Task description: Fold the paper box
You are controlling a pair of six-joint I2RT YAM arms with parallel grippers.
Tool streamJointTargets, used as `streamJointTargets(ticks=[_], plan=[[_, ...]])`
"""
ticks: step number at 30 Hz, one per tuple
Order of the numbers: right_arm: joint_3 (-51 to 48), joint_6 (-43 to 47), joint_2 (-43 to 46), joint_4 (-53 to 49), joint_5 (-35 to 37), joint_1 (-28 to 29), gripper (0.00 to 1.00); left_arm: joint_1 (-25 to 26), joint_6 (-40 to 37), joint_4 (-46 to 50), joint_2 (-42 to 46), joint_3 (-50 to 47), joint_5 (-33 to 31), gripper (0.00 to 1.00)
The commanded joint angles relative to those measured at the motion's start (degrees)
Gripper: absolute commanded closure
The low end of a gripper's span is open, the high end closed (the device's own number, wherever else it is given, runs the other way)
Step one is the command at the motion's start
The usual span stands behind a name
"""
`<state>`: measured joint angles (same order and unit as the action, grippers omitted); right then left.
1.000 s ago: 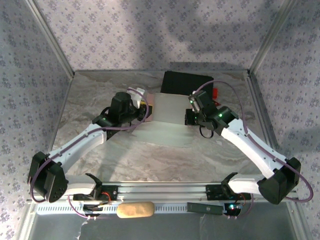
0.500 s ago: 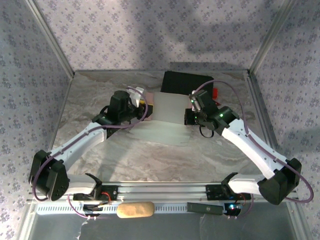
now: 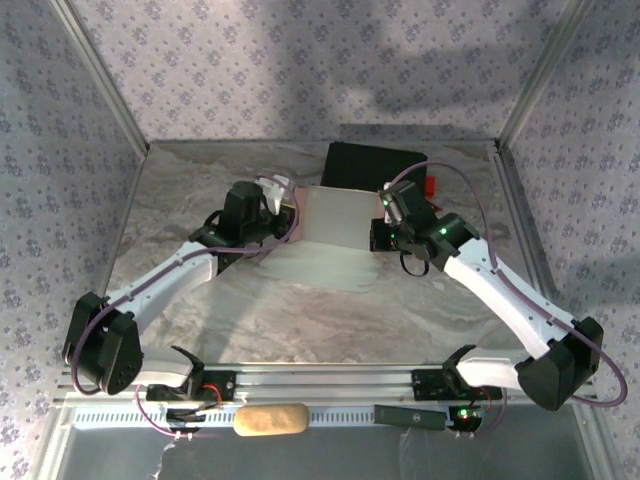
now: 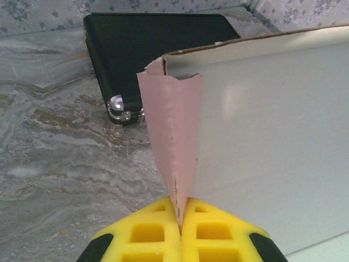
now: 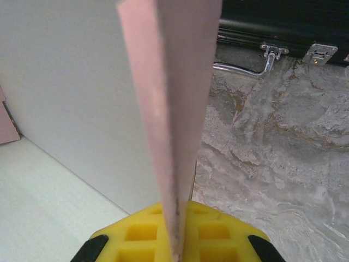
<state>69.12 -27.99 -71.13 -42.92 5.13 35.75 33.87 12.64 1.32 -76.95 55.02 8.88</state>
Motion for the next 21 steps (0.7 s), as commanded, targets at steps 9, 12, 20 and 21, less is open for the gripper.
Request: streamJointTargets(ticks=[9,12,20,21], plan=[[-0.30,5.61,2.36,5.34,-5.73,0.00,1.00,8.21,-3.58,-1.51,8.34,-2.13,-16.59,1.00],[-0.30,7.52,3.06,5.59,-5.41,0.04,1.00,9.31,-4.18,-0.83,10.81,-2.82,-19.25,1.00],[-1.61,8.69,3.37,7.32,-6.16,2.13,1.00,8.96,-4.53,-2.10,12.13,-4.20,-11.34,0.92],[-1.68,8.89,3.41,7.40,-6.69,2.13,1.00,7.97,-4.10,-2.51,12.17,-4.42,-9.62,0.88]])
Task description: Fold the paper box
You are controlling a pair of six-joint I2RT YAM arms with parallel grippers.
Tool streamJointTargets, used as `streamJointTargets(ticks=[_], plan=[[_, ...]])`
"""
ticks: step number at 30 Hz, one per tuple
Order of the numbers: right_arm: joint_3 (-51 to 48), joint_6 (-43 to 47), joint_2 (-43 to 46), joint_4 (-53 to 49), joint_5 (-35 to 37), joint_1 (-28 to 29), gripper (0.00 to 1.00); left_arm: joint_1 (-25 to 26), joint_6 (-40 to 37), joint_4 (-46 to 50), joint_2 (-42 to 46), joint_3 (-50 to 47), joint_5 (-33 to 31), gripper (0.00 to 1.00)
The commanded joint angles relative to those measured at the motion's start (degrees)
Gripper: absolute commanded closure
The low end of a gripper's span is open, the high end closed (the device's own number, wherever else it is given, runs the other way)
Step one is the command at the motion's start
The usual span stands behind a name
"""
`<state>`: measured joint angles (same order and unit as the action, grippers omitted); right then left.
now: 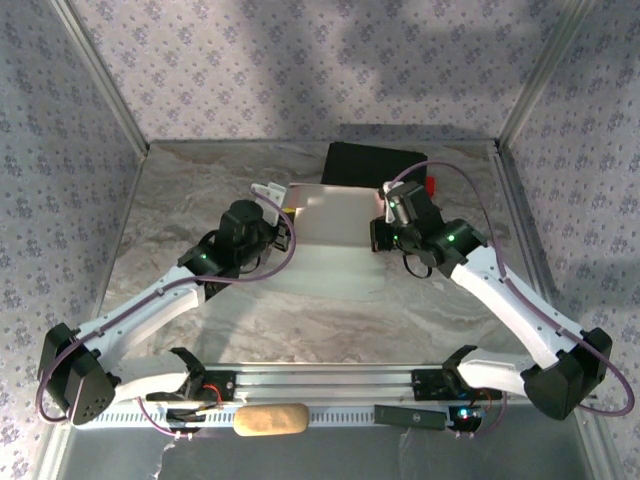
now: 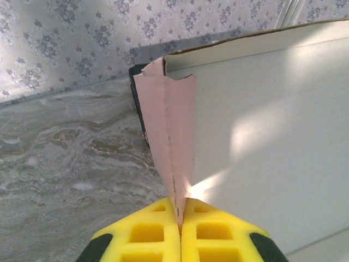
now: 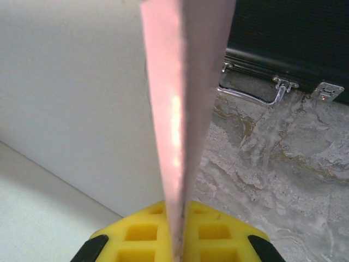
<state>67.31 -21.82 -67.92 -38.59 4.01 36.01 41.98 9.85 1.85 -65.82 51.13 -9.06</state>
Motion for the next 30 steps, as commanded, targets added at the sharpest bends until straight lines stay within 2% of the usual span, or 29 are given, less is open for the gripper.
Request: streamJointTargets(ticks=[1,7,11,17,24,30], plan=[[0.17,2.84,0.32,3.07,-6.05,1.87,1.00,-1.50,-0.77,-3.36,0.98,-0.58,10.51,0.86],[-0.44,3.52,0.98,3.10,-9.59,1.05,1.00,-7.44,1.10,-5.84,-0.30,-0.69,22.72,0.73],[-0.55,4.06,1.26,3.18,-11.65,0.14,1.00,-10.27,1.58,-5.47,-1.29,0.19,29.05,0.70],[-0.34,4.95,1.11,3.30,-14.07,-0.81,1.00,-12.42,0.84,-3.05,-1.23,1.31,34.15,0.65],[-0.16,5.56,1.04,2.91,-13.97,-0.78,1.00,-13.94,-1.94,1.96,-2.94,4.76,41.14,0.63],[0.38,5.65,0.78,2.99,-14.30,-0.78,1.00,-13.97,-3.07,4.04,-4.35,5.77,41.61,0.60]])
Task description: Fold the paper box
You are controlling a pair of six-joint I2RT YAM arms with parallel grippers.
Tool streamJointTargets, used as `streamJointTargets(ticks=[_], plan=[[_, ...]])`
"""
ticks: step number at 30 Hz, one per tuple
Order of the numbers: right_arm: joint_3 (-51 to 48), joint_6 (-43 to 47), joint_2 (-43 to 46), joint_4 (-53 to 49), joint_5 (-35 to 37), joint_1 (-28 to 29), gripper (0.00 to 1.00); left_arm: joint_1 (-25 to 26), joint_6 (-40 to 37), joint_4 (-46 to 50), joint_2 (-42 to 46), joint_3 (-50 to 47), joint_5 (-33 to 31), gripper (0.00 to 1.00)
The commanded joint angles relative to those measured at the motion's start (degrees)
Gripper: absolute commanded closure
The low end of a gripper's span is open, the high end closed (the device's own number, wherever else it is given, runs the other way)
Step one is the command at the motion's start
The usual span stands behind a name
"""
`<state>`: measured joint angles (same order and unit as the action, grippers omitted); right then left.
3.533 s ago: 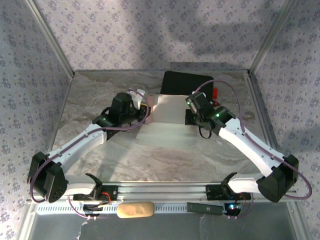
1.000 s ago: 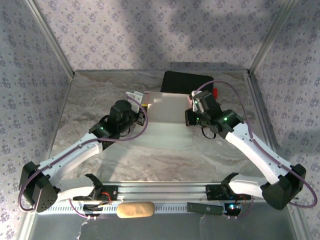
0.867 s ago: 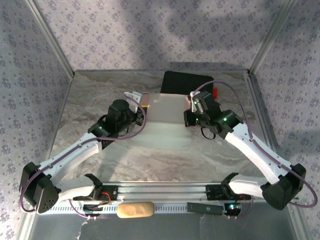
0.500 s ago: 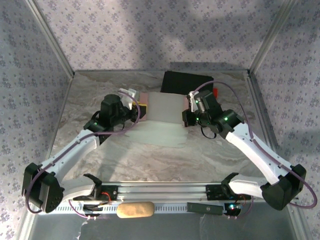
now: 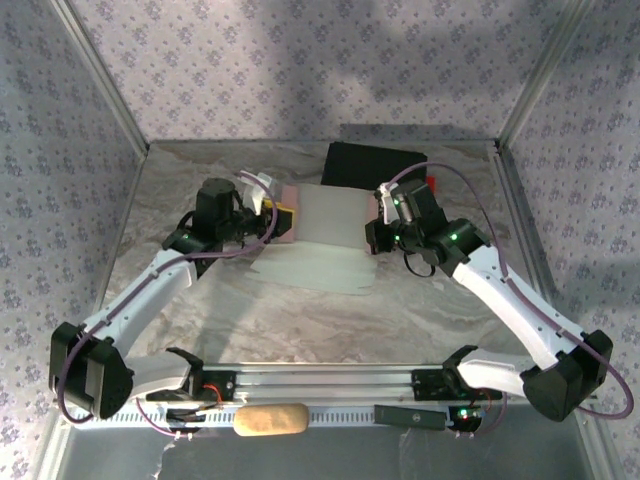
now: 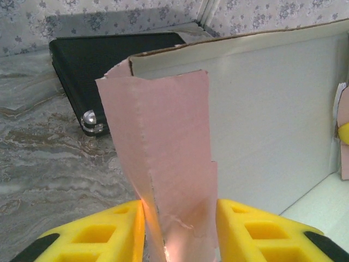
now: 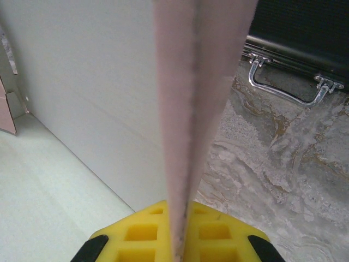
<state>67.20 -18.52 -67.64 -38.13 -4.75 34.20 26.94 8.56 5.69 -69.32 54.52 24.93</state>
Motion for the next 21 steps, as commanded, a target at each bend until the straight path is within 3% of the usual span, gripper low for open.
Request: streamJointTargets(ticks=[1,3,15,19,21], plan=[[0.56,2.31,0.41,2.45,-5.45,1.12,1.00,1.05,-1.87,0.12,-1.07,2.41,7.57,0.57],[0.57,2.48,0.40,2.47,-5.38,1.22,1.00,1.10,-1.96,0.04,-1.30,2.51,6.73,0.53],[0.11,2.64,0.93,2.36,-3.70,1.42,1.00,1.25,-3.40,0.78,0.12,1.99,-2.04,0.47],[-0.11,2.71,0.93,2.87,-3.86,1.42,1.00,2.14,-4.67,2.05,0.50,2.43,-3.38,0.47],[-0.06,2.62,0.93,3.14,-4.03,1.58,1.00,2.24,-4.85,2.22,0.50,2.42,-3.18,0.53]])
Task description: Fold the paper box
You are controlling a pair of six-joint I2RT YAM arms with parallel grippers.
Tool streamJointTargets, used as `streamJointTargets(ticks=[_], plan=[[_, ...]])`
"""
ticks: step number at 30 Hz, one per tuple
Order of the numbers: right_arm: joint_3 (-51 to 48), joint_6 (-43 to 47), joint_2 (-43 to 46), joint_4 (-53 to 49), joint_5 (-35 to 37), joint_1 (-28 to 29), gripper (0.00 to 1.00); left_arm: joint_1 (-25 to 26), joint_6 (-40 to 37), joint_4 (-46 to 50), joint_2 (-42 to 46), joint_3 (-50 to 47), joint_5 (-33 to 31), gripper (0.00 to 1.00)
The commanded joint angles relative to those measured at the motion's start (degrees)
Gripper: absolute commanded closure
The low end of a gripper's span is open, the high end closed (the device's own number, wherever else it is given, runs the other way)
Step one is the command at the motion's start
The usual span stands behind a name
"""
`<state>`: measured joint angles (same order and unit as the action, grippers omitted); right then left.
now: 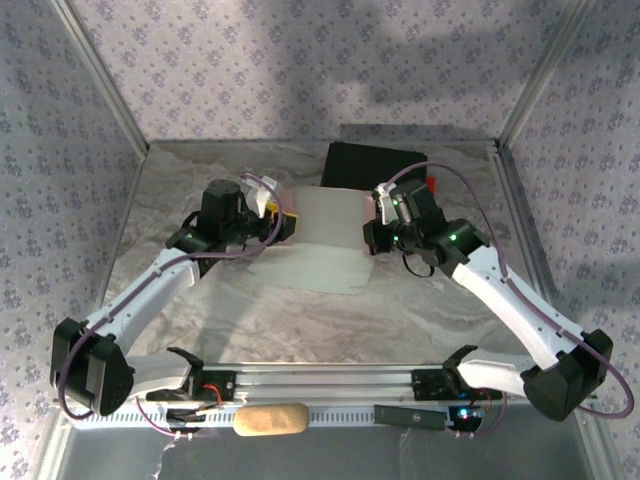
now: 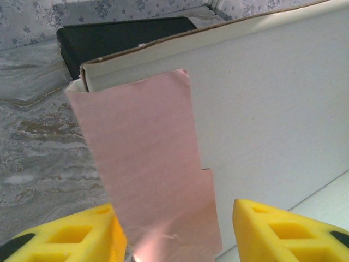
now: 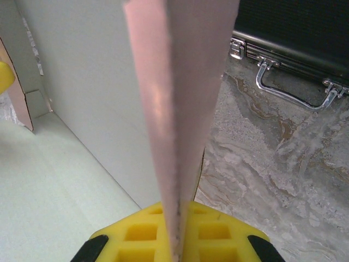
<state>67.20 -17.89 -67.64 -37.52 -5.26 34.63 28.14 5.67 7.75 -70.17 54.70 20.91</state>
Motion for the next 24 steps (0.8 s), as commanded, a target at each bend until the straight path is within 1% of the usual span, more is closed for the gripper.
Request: streamJointTargets(ticks=[1,3,5,7,9,12,15,19,22,24], plan=[[-0.14,1.92,0.92,2.57,-3.46,1.20,1.00,1.02,-1.98,0.19,1.36,2.24,1.17,0.56],[0.11,1.89,0.92,2.51,-3.44,1.18,1.00,1.13,-1.90,0.25,1.14,2.42,1.92,0.60],[0.21,1.89,0.92,2.36,-3.36,1.23,1.00,1.37,-1.78,0.03,1.09,2.42,2.36,0.61],[0.21,1.97,0.83,2.27,-3.44,1.18,1.00,2.07,-1.81,-0.15,1.25,2.30,2.54,0.58],[0.05,2.03,0.69,2.20,-3.51,1.22,1.00,2.64,-1.48,-0.73,2.02,2.21,3.67,0.52],[-0.23,2.16,0.40,2.18,-3.92,0.87,1.00,2.61,-0.73,-1.48,3.24,2.01,6.43,0.51],[-0.60,2.25,0.98,2.61,-4.56,0.82,1.00,2.44,-1.40,0.56,2.19,3.35,7.09,0.58],[-0.24,2.51,1.36,2.70,-5.18,1.18,1.00,2.32,-1.73,0.65,0.55,3.57,5.91,0.62],[-0.44,2.60,1.45,2.87,-5.37,1.48,1.00,2.80,-1.63,0.51,-0.72,4.01,4.02,0.68],[-0.49,2.66,1.45,2.81,-5.05,1.75,1.00,3.83,-1.33,0.26,-1.40,4.30,1.81,0.69]])
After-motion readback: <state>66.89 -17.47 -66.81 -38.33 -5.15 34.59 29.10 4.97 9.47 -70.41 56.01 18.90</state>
